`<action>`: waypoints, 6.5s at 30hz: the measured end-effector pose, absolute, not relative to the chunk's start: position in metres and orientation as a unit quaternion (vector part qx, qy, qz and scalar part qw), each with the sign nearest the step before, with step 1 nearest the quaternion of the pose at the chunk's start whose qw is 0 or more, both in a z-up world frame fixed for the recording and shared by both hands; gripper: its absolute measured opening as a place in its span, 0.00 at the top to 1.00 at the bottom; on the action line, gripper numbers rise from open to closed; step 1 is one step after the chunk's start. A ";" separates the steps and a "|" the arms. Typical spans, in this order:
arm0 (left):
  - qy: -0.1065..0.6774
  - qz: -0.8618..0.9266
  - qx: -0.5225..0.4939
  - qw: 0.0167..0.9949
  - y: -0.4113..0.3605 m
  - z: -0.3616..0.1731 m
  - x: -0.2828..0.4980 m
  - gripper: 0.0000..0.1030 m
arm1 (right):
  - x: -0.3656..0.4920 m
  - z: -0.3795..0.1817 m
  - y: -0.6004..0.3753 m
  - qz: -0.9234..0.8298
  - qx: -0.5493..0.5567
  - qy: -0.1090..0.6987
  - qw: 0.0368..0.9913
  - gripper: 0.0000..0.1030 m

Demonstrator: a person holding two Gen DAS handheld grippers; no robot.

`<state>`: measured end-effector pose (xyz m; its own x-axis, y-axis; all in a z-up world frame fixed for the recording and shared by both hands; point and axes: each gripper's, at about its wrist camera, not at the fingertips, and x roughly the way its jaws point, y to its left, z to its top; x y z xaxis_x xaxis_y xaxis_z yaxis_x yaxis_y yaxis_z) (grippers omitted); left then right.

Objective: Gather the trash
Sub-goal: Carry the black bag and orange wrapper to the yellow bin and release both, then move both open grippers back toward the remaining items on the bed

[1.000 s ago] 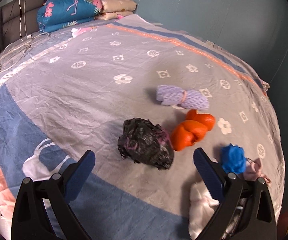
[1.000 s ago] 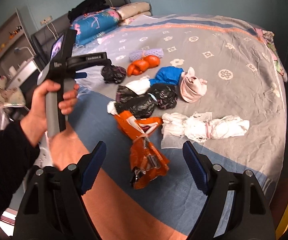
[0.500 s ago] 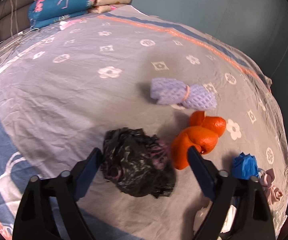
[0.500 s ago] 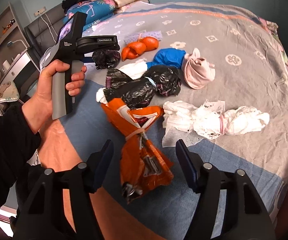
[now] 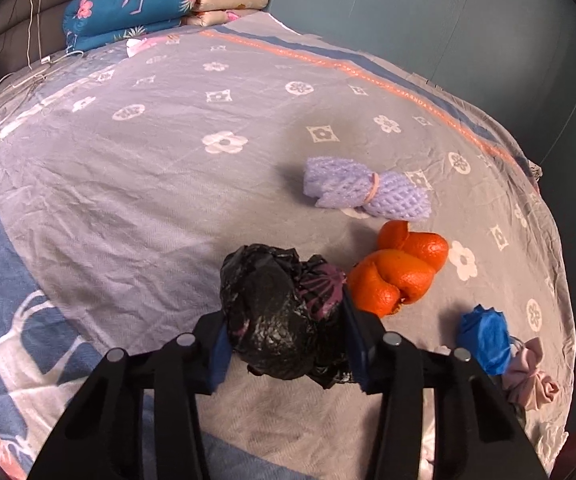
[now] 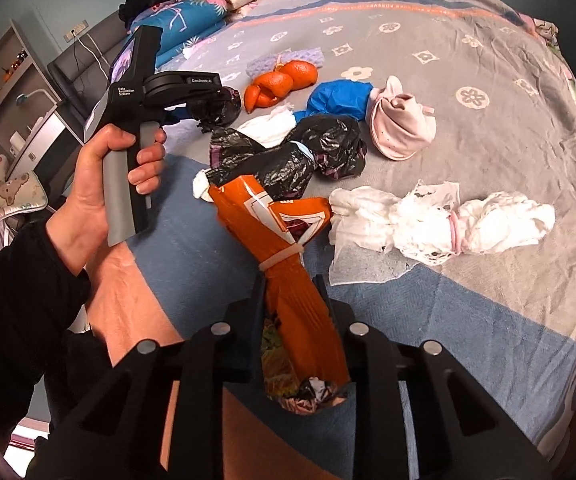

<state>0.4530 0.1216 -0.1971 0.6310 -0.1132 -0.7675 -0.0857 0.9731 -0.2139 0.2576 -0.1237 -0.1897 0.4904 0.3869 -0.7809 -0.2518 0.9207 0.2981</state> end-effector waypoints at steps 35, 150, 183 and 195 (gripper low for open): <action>0.347 -0.043 -0.155 0.924 0.139 -0.103 0.312 0.57 | 0.180 -0.080 -0.164 0.187 0.063 0.376 0.905 0.80; 0.367 -0.417 0.017 0.831 -0.226 -0.062 0.122 0.08 | 0.035 -0.030 -0.452 -0.089 0.288 0.217 0.928 0.34; 0.350 -0.161 -0.041 0.922 -0.015 -0.085 0.233 0.08 | 0.152 -0.006 -0.282 0.051 0.169 0.258 0.950 0.10; 0.373 -0.106 -0.029 0.921 0.026 -0.118 0.288 0.08 | 0.212 -0.052 -0.243 0.060 0.144 0.318 0.935 0.10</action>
